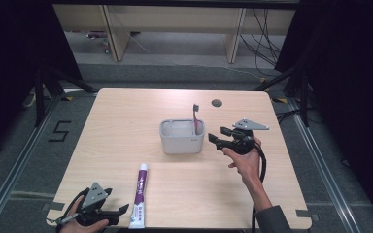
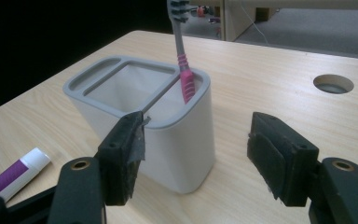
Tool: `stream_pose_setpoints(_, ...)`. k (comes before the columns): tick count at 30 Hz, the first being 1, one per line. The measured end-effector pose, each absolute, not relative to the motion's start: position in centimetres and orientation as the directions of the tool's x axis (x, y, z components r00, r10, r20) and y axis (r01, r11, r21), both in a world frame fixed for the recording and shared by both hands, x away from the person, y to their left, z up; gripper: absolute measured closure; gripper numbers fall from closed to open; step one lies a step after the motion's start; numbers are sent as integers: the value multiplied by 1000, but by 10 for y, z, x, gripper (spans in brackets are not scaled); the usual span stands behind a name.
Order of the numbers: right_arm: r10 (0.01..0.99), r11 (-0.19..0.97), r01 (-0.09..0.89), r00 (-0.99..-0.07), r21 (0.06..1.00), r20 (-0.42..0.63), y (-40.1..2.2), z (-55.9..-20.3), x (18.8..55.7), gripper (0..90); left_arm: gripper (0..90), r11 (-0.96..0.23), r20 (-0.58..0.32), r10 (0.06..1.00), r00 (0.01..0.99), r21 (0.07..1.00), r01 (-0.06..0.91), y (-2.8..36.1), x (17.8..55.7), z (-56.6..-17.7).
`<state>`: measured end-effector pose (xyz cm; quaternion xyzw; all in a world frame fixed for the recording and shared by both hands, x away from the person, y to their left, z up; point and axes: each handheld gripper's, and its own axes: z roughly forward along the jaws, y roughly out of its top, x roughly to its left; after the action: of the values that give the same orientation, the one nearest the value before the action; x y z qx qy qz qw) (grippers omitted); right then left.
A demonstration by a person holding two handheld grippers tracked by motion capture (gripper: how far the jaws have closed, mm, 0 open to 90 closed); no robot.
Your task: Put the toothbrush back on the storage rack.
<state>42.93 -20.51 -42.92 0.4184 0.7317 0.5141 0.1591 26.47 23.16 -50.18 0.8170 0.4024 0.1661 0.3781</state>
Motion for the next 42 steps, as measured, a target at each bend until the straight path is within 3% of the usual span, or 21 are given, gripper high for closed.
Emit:
stream_pose_setpoints(12, 769, 171, 439, -619, 882, 159, -207, -430, 414, 334, 173, -385, -32, 780, 625, 762, 520, 232, 264, -502)
stream_pose_setpoints(13, 758, 159, 463, -623, 872, 192, -206, -431, 412, 333, 173, -386, -32, 780, 625, 762, 520, 232, 264, -502)
stream_pose_setpoints(33, 761, 202, 504, -621, 839, 190, -219, -448, 382, 332, 173, -380, -33, 783, 621, 765, 520, 231, 264, -501)
stream_pose_setpoints(38, 765, 227, 470, -628, 853, 142, -222, -451, 380, 332, 173, -381, -32, 782, 622, 764, 520, 231, 264, -501)
stream_pose_setpoints(42, 756, 200, 508, -624, 838, 198, -222, -454, 372, 330, 173, -386, -34, 779, 626, 760, 523, 230, 264, -501)
